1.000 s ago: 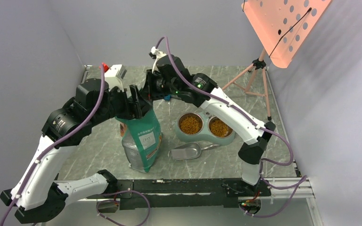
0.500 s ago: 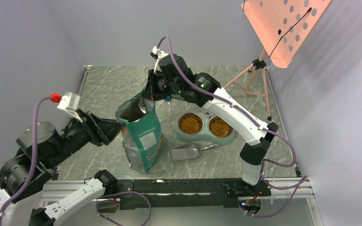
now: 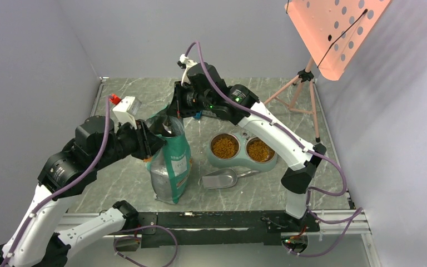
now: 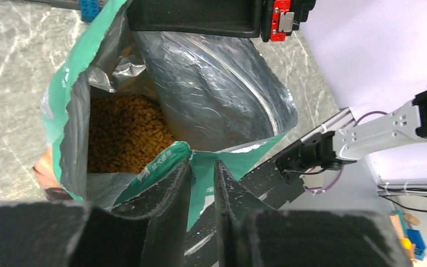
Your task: Serve the pet food
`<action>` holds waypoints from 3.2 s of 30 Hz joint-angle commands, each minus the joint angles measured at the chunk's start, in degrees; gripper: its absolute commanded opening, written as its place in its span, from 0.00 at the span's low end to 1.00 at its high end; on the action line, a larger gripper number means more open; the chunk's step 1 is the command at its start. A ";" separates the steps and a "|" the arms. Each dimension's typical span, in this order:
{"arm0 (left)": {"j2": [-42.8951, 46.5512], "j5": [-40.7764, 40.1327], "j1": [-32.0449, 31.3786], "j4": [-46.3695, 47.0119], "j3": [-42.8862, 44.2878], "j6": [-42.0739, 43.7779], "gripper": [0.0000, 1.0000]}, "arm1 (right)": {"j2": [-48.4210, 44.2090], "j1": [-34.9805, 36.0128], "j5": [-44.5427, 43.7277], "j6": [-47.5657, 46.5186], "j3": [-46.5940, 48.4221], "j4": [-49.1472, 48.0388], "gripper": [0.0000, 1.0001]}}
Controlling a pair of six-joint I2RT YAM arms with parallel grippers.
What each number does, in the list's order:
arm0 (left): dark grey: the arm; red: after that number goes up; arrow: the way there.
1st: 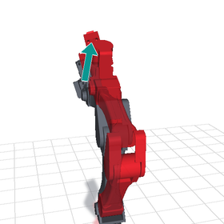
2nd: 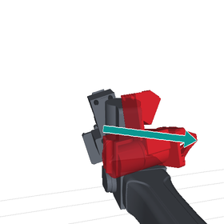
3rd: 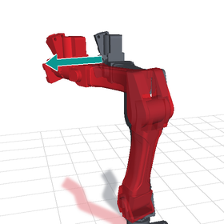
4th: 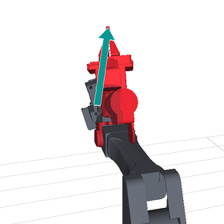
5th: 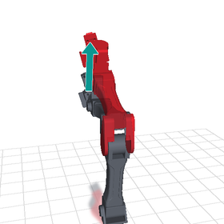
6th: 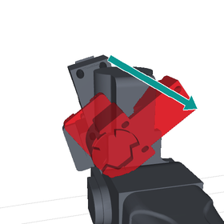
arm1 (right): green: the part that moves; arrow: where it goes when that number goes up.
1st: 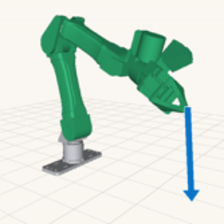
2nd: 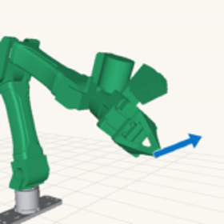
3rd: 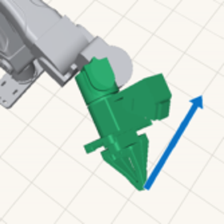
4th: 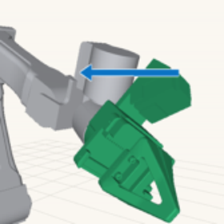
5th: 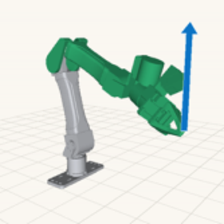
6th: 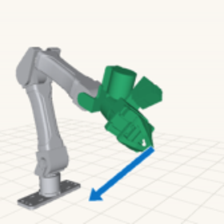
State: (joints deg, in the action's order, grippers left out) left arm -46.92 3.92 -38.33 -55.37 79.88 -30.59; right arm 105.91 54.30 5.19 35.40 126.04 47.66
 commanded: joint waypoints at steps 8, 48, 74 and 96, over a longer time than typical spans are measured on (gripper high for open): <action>2.32 -3.20 -0.24 -2.61 1.17 6.34 0.00 | -0.07 -1.01 1.02 -0.88 4.06 -4.66 0.06; -11.25 -22.08 0.28 -6.49 16.31 5.88 0.76 | -2.35 -3.94 6.14 -1.90 7.08 12.33 0.61; -8.87 -0.60 0.44 9.06 10.91 -6.00 0.00 | -3.35 0.12 9.76 15.27 -3.82 -14.15 0.00; -10.85 -5.79 0.07 -2.54 8.32 0.09 0.62 | -4.88 -0.08 12.64 14.18 -6.35 -15.93 0.00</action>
State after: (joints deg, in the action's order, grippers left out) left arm -57.06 -1.15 -38.02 -55.07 87.81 -33.56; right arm 103.94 54.08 16.45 48.23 118.30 41.47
